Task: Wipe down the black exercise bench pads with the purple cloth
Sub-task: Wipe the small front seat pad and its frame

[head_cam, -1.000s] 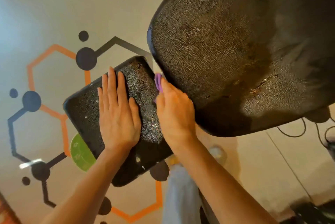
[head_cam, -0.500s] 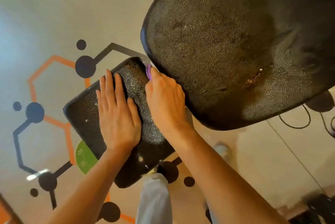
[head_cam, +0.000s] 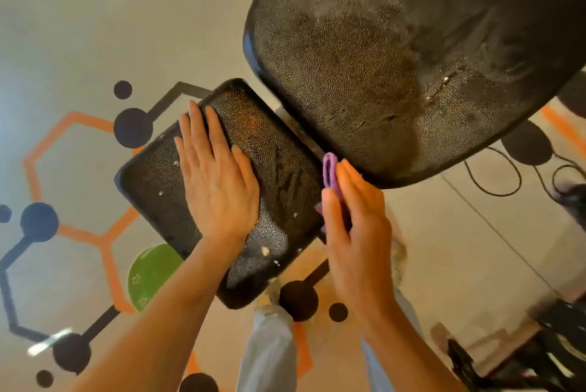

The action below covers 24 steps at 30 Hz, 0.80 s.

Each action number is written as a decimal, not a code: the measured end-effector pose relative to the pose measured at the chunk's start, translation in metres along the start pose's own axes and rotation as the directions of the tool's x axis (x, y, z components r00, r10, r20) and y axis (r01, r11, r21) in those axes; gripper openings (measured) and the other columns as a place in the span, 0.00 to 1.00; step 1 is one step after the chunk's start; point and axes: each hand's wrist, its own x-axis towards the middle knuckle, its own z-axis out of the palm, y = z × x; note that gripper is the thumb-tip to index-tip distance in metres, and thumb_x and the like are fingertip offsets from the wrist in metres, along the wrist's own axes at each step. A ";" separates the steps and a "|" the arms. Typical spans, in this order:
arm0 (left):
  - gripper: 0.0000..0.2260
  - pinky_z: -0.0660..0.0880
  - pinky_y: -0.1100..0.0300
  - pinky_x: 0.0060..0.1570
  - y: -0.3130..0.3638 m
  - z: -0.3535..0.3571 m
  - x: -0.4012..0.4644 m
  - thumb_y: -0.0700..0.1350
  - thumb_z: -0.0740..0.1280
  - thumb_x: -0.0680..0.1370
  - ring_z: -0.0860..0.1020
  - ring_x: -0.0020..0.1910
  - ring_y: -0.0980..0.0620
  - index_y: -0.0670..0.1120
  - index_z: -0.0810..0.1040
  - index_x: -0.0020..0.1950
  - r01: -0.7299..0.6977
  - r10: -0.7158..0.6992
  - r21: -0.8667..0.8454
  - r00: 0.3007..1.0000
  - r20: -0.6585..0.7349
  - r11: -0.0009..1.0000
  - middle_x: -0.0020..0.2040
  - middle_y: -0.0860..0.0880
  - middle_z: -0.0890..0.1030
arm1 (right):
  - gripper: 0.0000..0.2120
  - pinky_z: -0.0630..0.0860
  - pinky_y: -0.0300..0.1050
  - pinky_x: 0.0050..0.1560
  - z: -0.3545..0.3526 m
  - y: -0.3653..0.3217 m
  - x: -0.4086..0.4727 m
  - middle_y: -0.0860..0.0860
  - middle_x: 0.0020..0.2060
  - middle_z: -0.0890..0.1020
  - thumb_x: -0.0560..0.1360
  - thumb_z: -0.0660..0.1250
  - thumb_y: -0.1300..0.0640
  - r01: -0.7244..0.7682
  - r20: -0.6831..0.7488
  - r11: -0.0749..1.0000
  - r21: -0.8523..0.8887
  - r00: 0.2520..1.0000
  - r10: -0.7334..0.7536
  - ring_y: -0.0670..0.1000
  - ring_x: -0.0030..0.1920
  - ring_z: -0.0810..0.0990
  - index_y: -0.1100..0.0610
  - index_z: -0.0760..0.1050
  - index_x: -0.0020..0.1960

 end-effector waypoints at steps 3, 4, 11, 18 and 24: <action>0.25 0.44 0.50 0.79 -0.001 -0.001 0.001 0.47 0.50 0.84 0.46 0.81 0.44 0.41 0.52 0.80 0.002 -0.003 -0.061 1.000 -0.005 0.998 0.81 0.43 0.49 | 0.24 0.70 0.55 0.64 0.024 0.008 -0.002 0.52 0.70 0.72 0.81 0.51 0.47 0.065 -0.020 0.925 -0.375 0.997 -0.079 0.55 0.68 0.69 0.57 0.69 0.71; 0.25 0.44 0.50 0.79 -0.002 -0.003 0.001 0.47 0.50 0.84 0.46 0.81 0.45 0.41 0.53 0.80 0.005 -0.005 -0.109 1.000 0.001 0.994 0.81 0.43 0.49 | 0.24 0.69 0.54 0.65 0.027 0.010 -0.002 0.53 0.70 0.71 0.81 0.51 0.47 0.089 -0.026 0.893 -0.441 0.993 -0.112 0.56 0.68 0.69 0.57 0.68 0.72; 0.24 0.42 0.52 0.79 -0.060 -0.031 -0.006 0.48 0.51 0.84 0.47 0.81 0.47 0.44 0.55 0.80 -0.600 0.617 -0.147 0.770 0.159 0.786 0.81 0.46 0.51 | 0.24 0.53 0.56 0.76 0.060 0.010 -0.006 0.55 0.74 0.64 0.83 0.46 0.52 -0.003 -0.184 0.962 -0.274 0.982 -0.049 0.56 0.77 0.56 0.60 0.62 0.75; 0.24 0.49 0.49 0.79 -0.078 -0.030 -0.012 0.47 0.50 0.83 0.51 0.80 0.48 0.43 0.58 0.79 -0.647 0.678 -0.202 0.710 0.193 0.735 0.80 0.47 0.57 | 0.24 0.52 0.54 0.75 0.085 -0.014 -0.086 0.52 0.75 0.63 0.83 0.45 0.49 0.179 0.090 0.822 -0.541 0.984 -0.155 0.54 0.76 0.57 0.56 0.61 0.75; 0.23 0.49 0.50 0.79 -0.078 -0.028 -0.012 0.46 0.49 0.83 0.53 0.80 0.48 0.42 0.59 0.79 -0.640 0.670 -0.202 0.723 0.167 0.741 0.80 0.46 0.58 | 0.25 0.47 0.54 0.77 0.080 -0.014 -0.028 0.56 0.77 0.55 0.82 0.46 0.52 -0.134 -0.191 0.869 -0.476 0.980 0.046 0.54 0.78 0.49 0.58 0.55 0.77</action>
